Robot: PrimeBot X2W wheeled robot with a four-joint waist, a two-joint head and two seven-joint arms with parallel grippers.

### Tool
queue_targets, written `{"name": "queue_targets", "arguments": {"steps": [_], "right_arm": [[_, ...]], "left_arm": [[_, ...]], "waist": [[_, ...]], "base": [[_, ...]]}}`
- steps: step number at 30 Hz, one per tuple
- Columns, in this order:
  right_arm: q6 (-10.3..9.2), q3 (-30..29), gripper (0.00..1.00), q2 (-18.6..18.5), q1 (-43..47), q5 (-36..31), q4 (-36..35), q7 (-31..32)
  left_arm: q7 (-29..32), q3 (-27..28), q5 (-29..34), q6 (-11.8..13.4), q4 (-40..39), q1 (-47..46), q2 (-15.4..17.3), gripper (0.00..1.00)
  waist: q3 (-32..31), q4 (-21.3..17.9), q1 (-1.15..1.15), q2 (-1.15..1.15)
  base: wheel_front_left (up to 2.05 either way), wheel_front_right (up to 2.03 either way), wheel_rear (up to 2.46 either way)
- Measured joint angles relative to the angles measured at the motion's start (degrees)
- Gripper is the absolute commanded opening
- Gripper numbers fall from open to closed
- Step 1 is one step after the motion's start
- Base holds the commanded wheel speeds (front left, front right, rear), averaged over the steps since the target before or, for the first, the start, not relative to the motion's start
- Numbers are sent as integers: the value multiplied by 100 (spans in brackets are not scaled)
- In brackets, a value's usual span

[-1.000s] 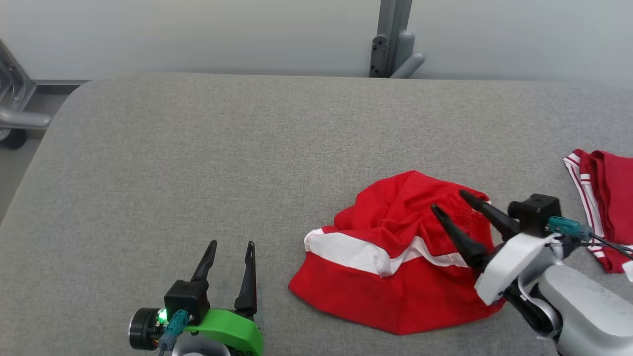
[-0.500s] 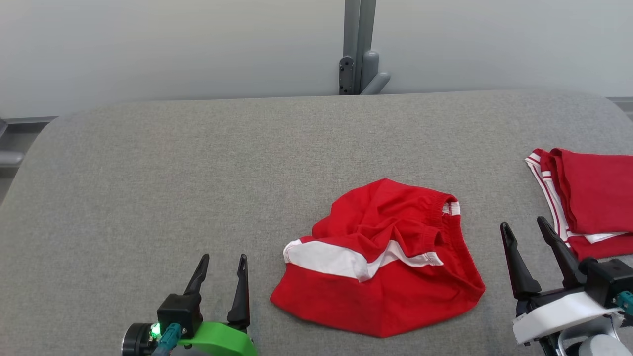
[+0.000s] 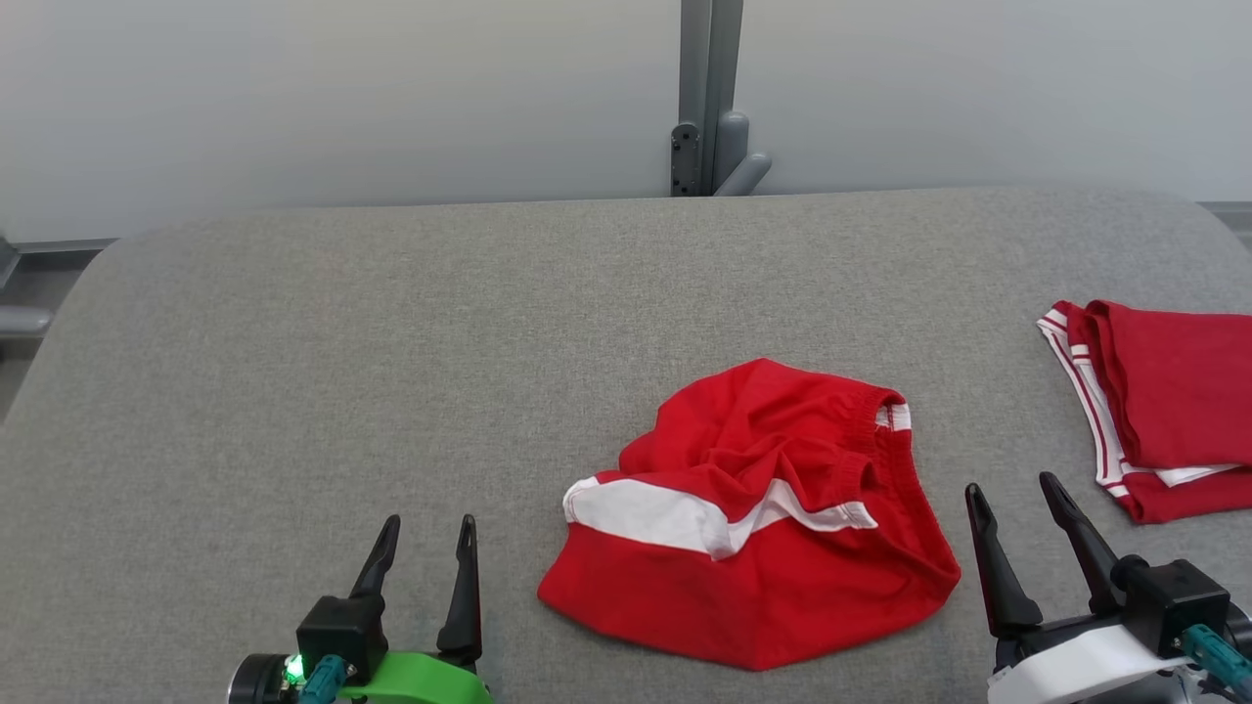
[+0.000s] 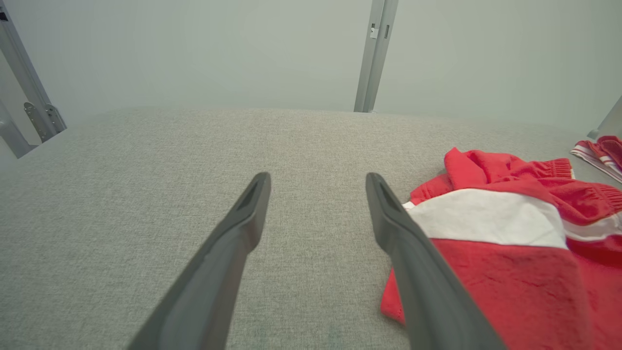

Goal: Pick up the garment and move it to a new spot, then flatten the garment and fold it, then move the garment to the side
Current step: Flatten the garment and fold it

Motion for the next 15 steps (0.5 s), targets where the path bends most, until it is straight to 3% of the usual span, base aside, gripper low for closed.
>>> {"name": "queue_targets", "arguments": {"steps": [6, 15], "right_arm": [[0, 100, 100, -1, -46, -103, 237, 0], [0, 854, 100, -254, -563, -298, 1090, 354]], "left_arm": [[1, 3, 22, -9, -2, -7, -2, 100], [1, -24, 40, -32, 4, -40, -8, 100]], "waist": [[24, 95, 0, 0], [118, 201, 0, 0]], "base": [[0, 0, 0], [0, 0, 0]]}}
